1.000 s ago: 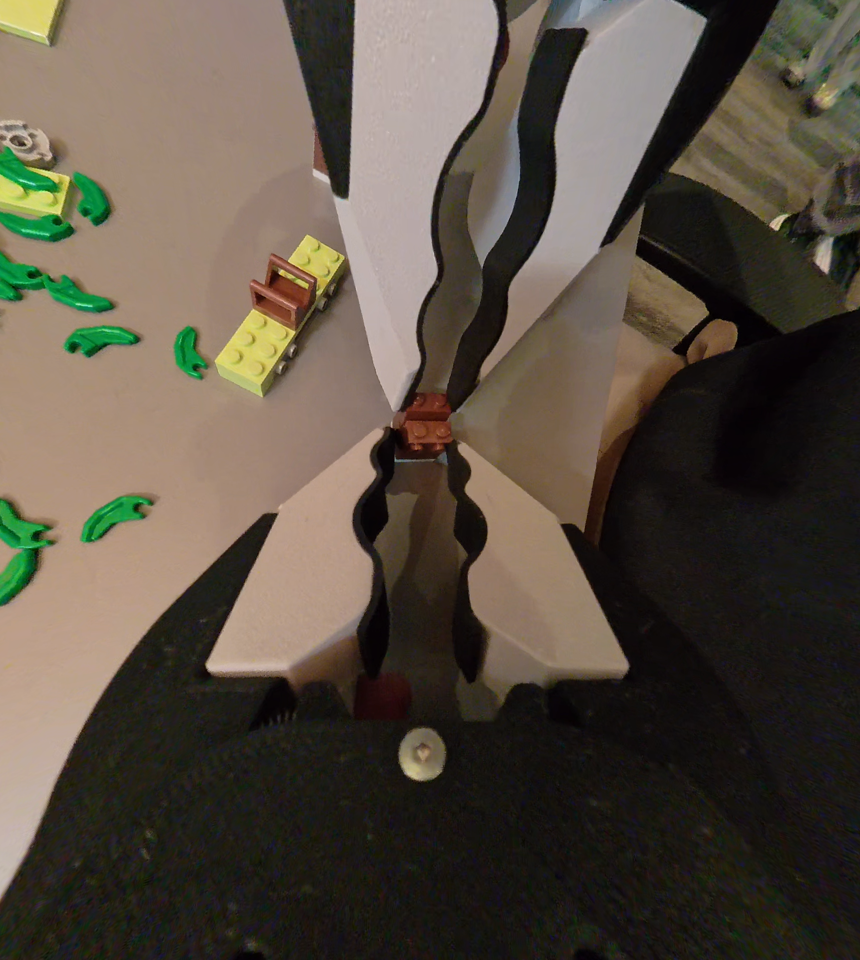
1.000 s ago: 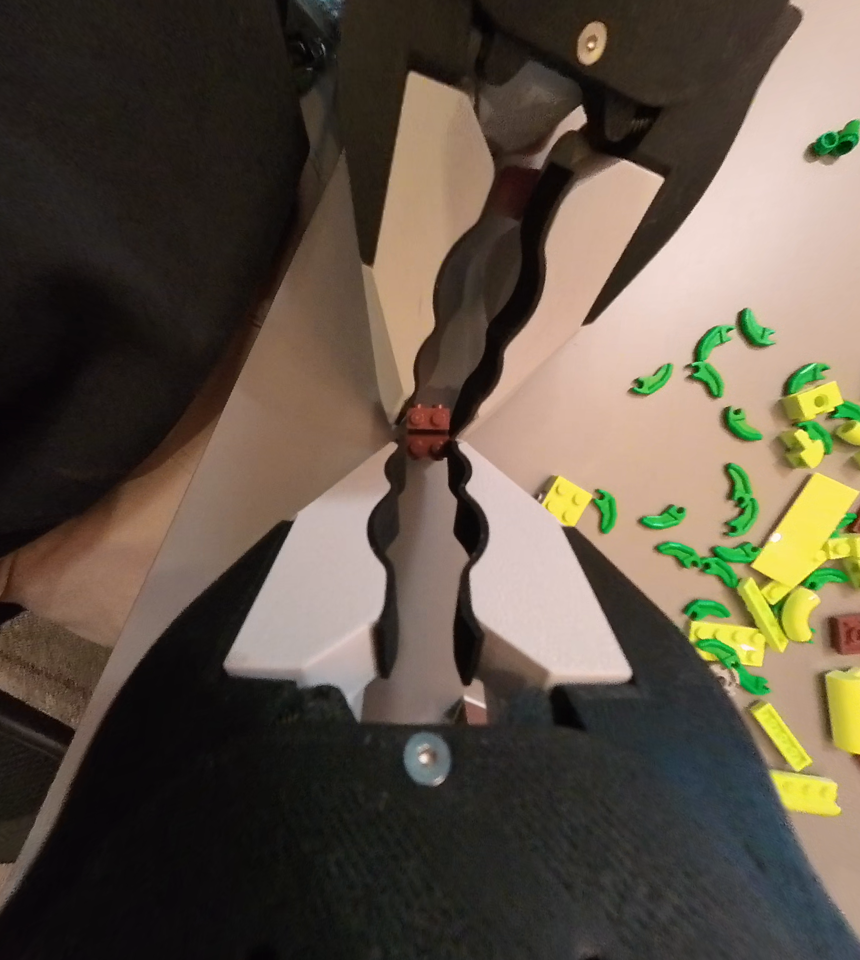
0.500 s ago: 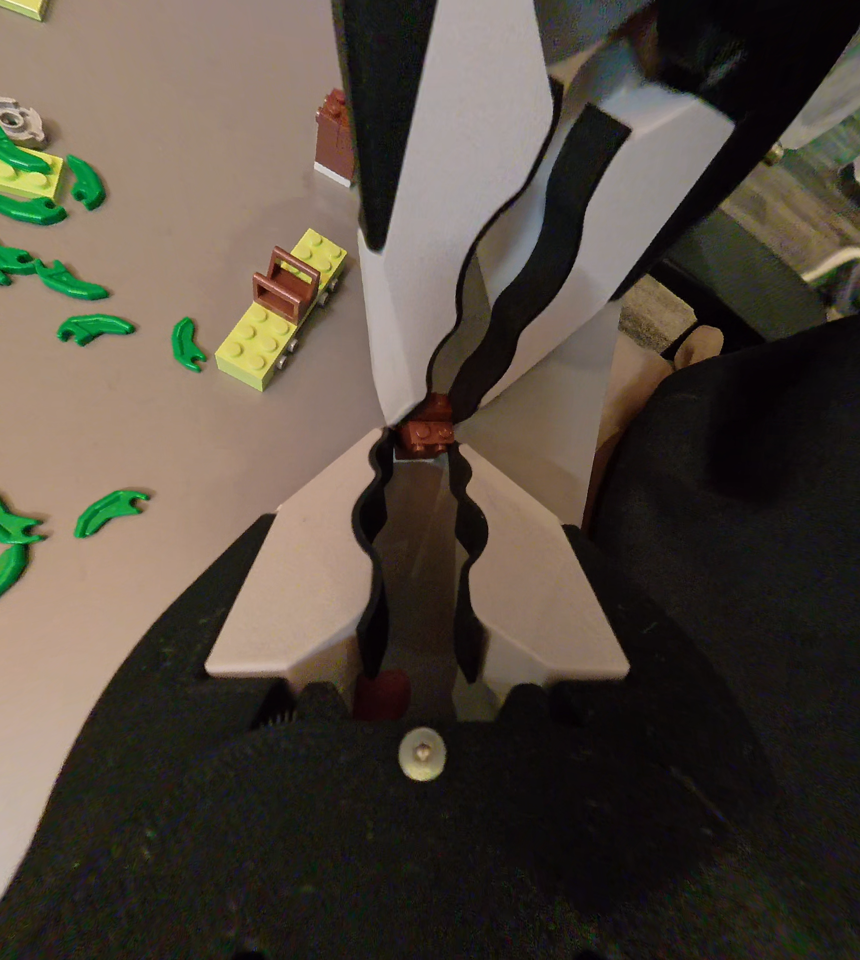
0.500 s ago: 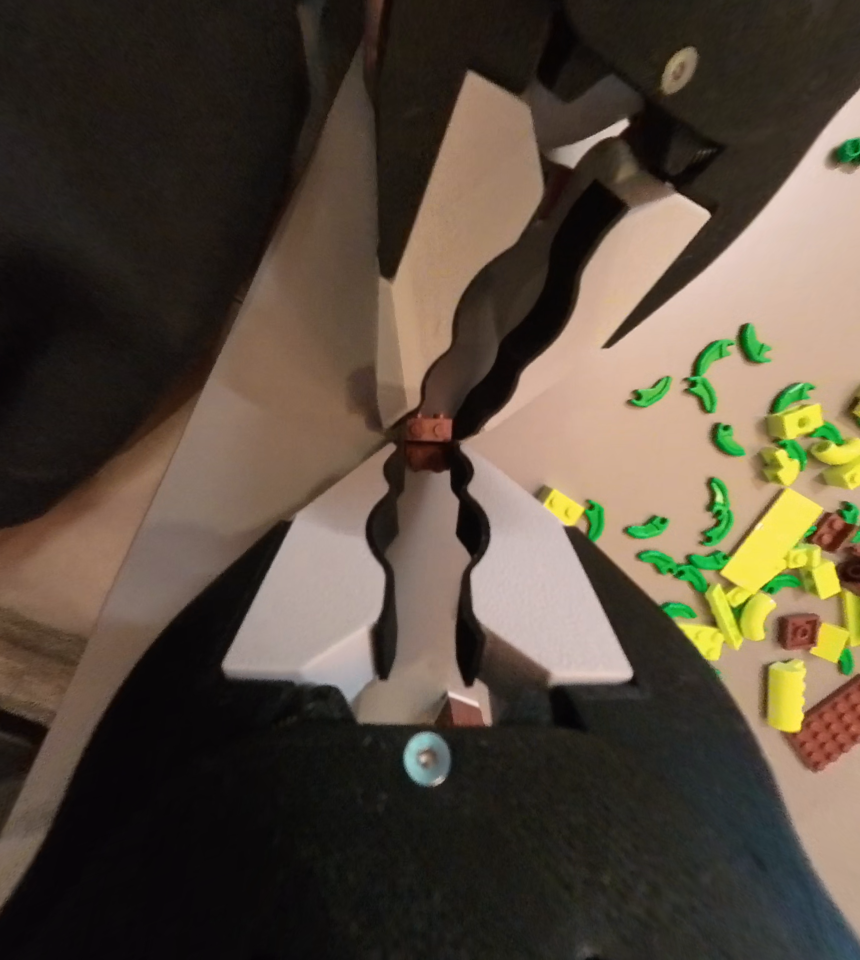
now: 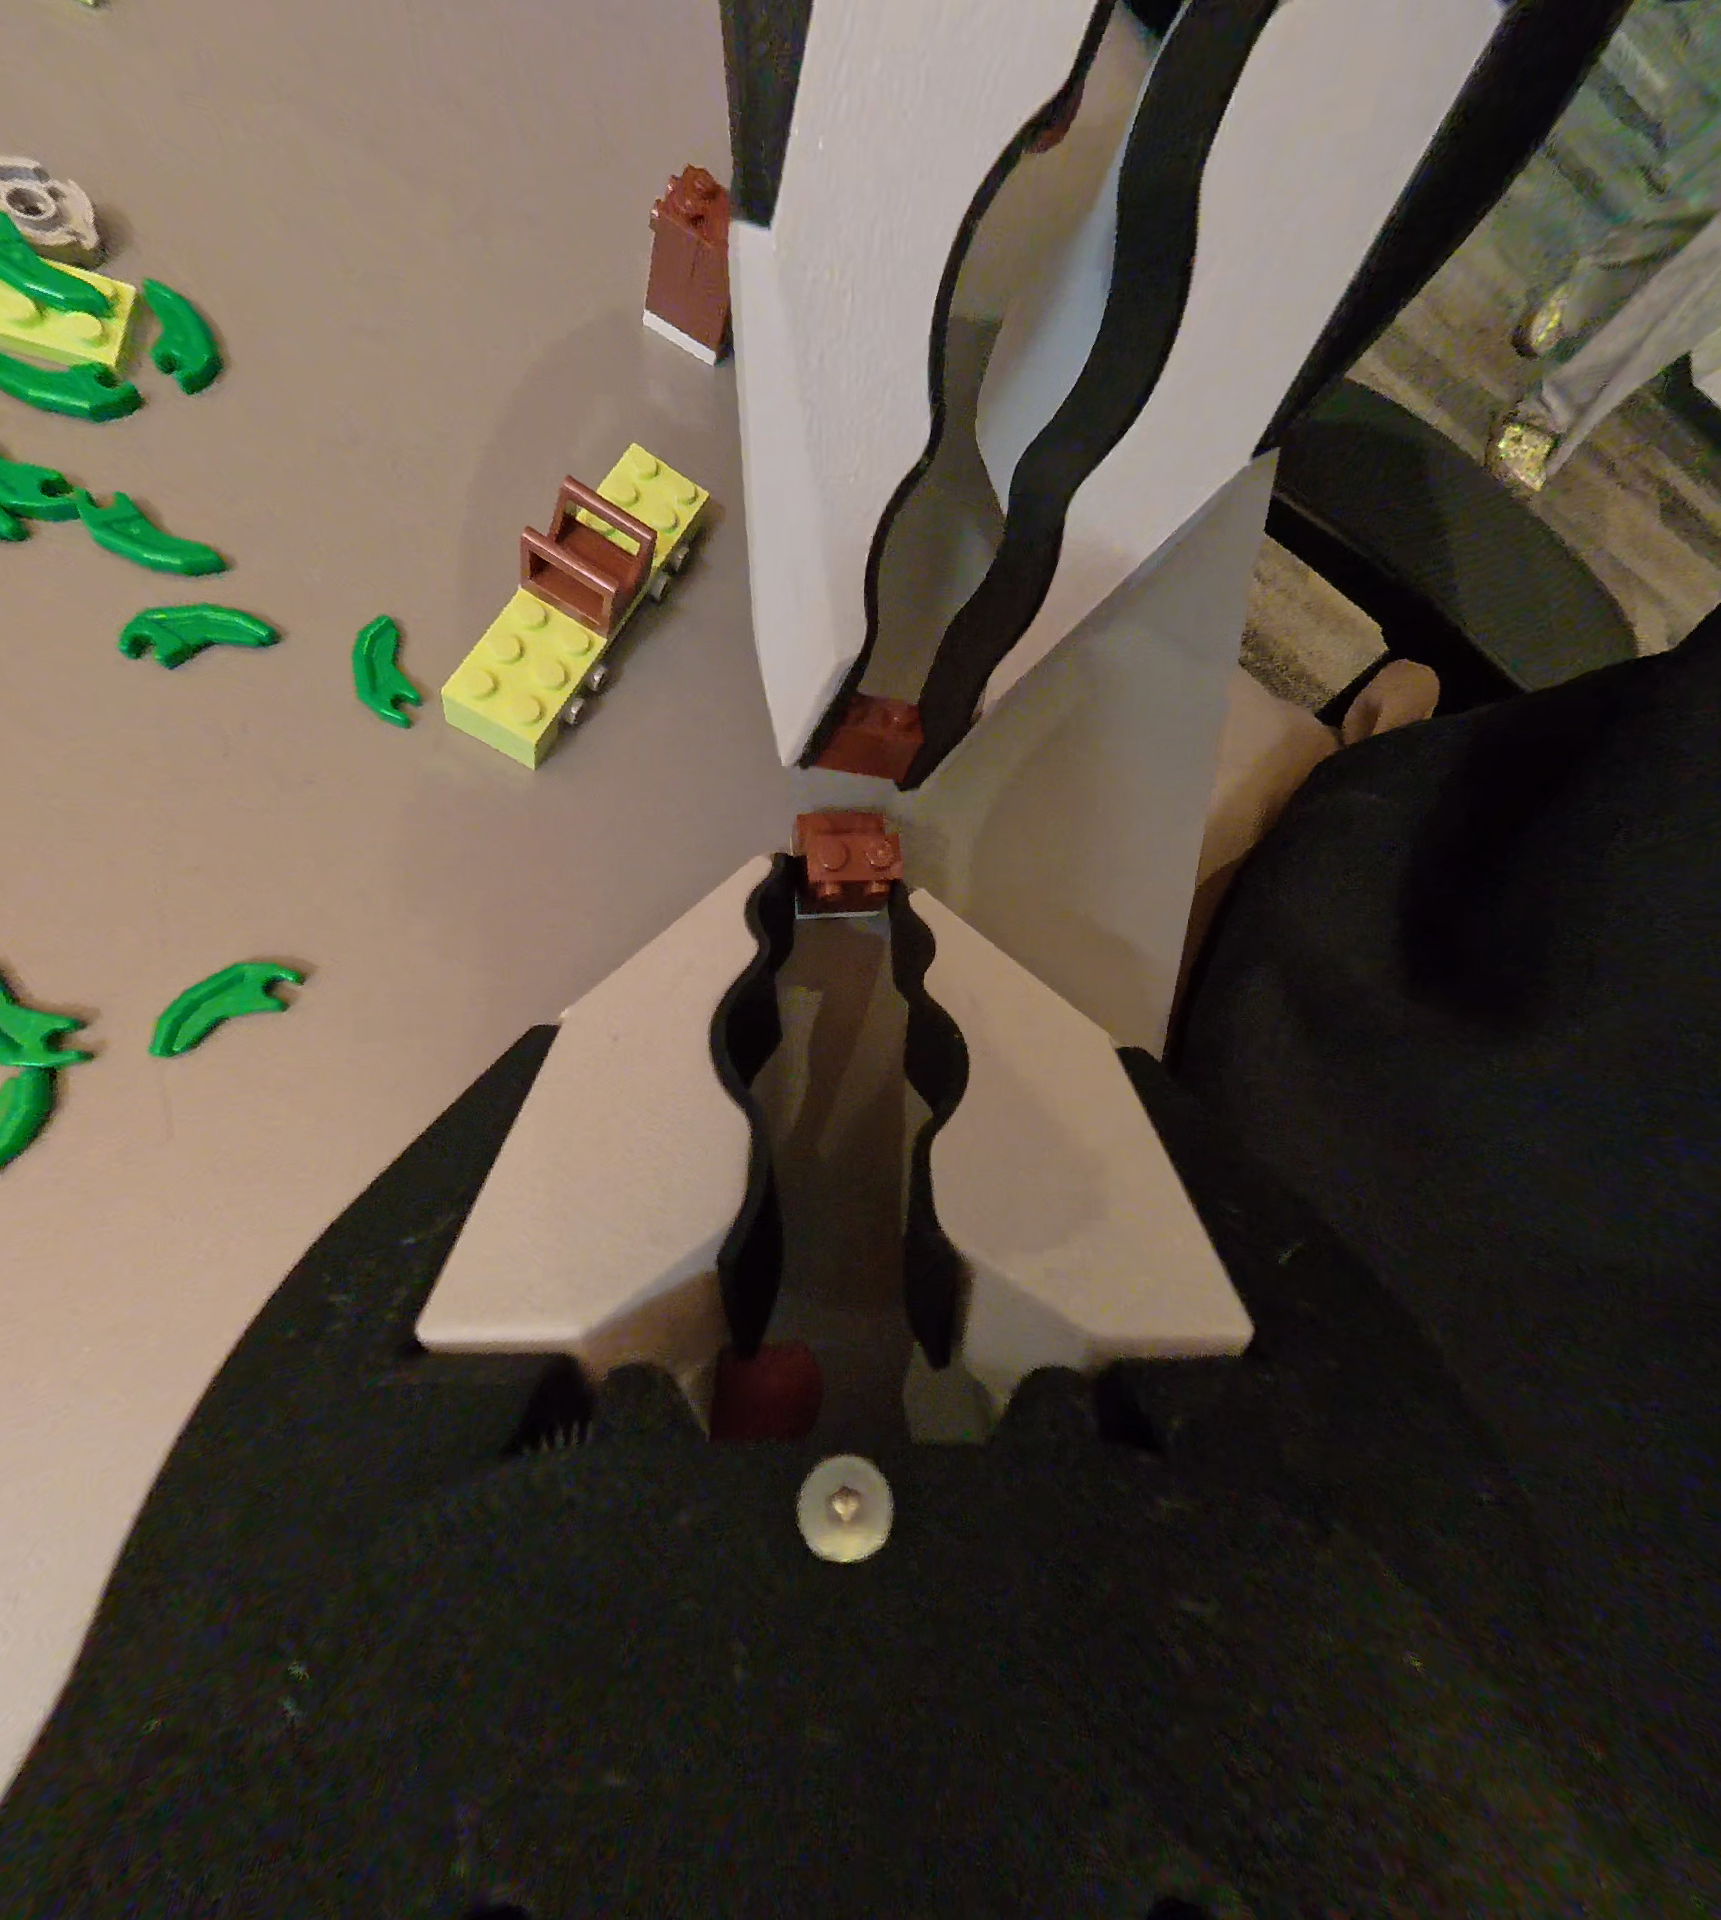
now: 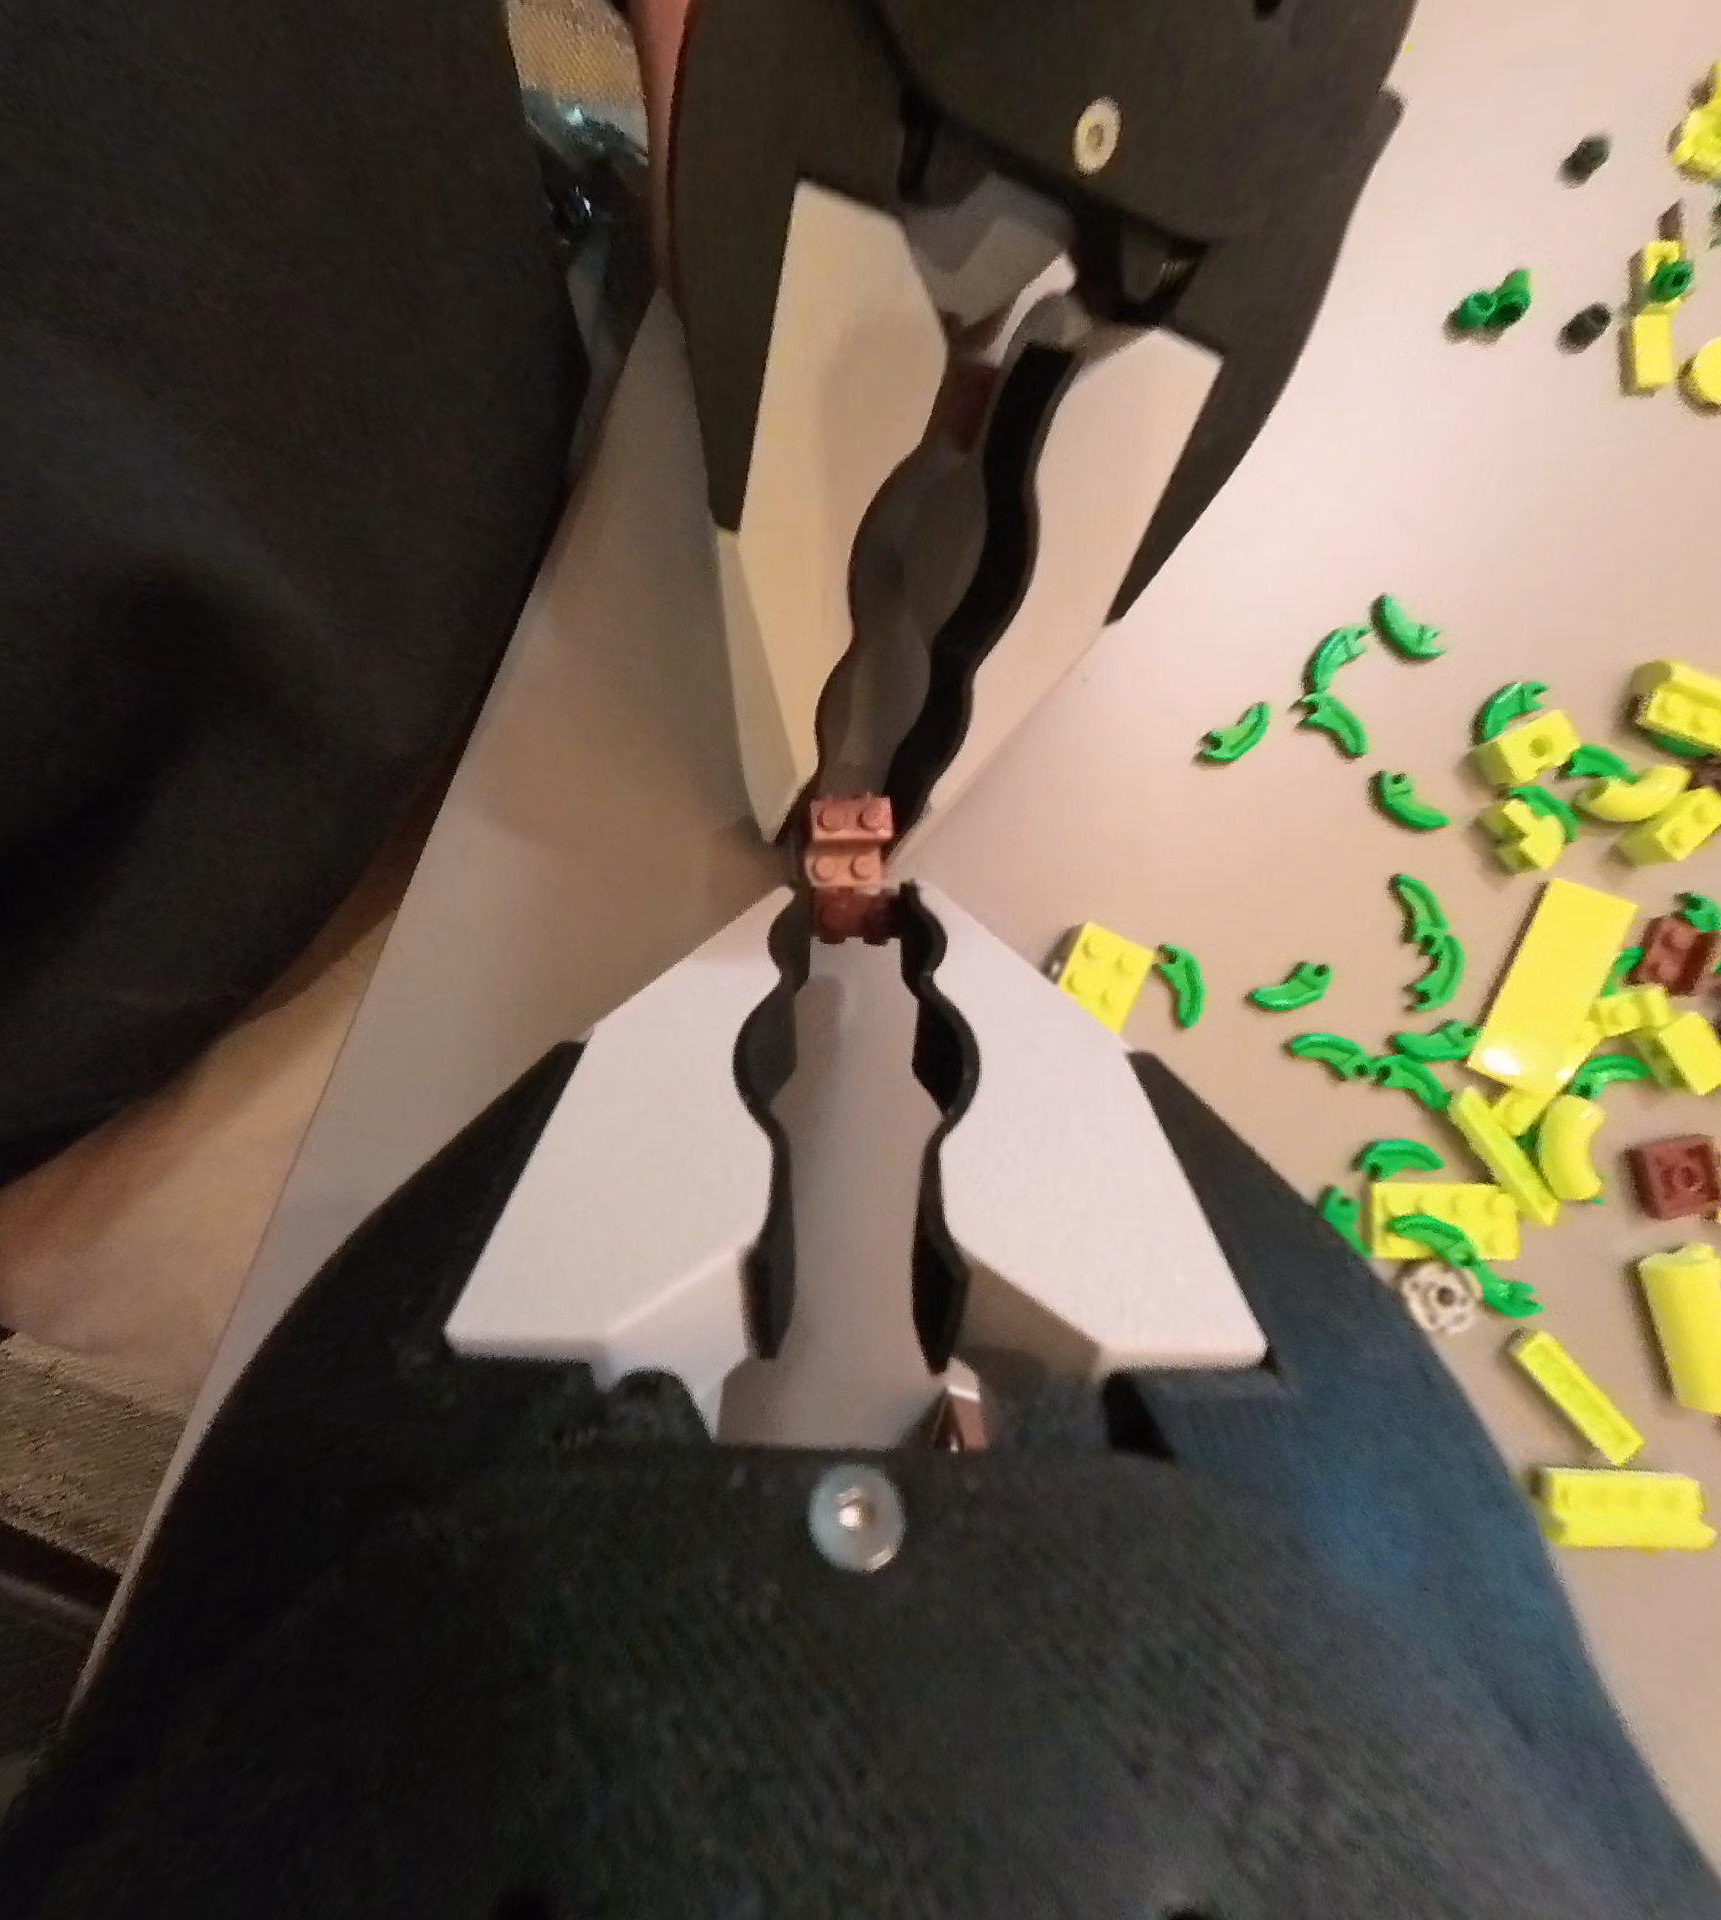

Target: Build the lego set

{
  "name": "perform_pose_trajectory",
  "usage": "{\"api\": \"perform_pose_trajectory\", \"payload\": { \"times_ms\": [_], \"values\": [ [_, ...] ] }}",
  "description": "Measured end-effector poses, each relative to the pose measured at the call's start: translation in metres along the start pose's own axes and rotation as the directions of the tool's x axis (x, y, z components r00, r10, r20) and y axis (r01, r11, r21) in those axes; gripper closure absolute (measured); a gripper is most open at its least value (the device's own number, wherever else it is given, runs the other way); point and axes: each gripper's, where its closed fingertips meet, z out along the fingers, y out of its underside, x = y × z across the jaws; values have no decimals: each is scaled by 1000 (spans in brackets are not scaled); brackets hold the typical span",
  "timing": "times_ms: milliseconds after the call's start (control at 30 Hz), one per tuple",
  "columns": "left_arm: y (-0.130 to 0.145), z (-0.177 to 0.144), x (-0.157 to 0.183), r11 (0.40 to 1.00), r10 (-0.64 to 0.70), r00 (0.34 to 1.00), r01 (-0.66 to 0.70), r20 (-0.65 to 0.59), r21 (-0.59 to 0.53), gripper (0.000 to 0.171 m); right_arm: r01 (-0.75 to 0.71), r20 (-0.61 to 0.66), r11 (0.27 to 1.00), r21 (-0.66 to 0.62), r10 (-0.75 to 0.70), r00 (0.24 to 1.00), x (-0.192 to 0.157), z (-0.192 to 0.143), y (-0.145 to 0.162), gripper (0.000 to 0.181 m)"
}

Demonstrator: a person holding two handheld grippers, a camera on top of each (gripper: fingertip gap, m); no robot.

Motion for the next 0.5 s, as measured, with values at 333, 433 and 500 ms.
{"api": "perform_pose_trajectory", "payload": {
  "times_ms": [333,433,500],
  "values": [
    [2,2,6,998,65,998,-65,1,-16,152,-27,-23,990,-135,24,999,-13,3,31,166],
    [1,1,6,998,55,998,-55,-4,-9,149,-25,-49,991,-129,19,999,-11,3,31,162],
    [1,1,6,999,54,999,-54,-5,-8,149,-34,-57,991,-127,26,998,-11,3,32,160]
  ]
}}
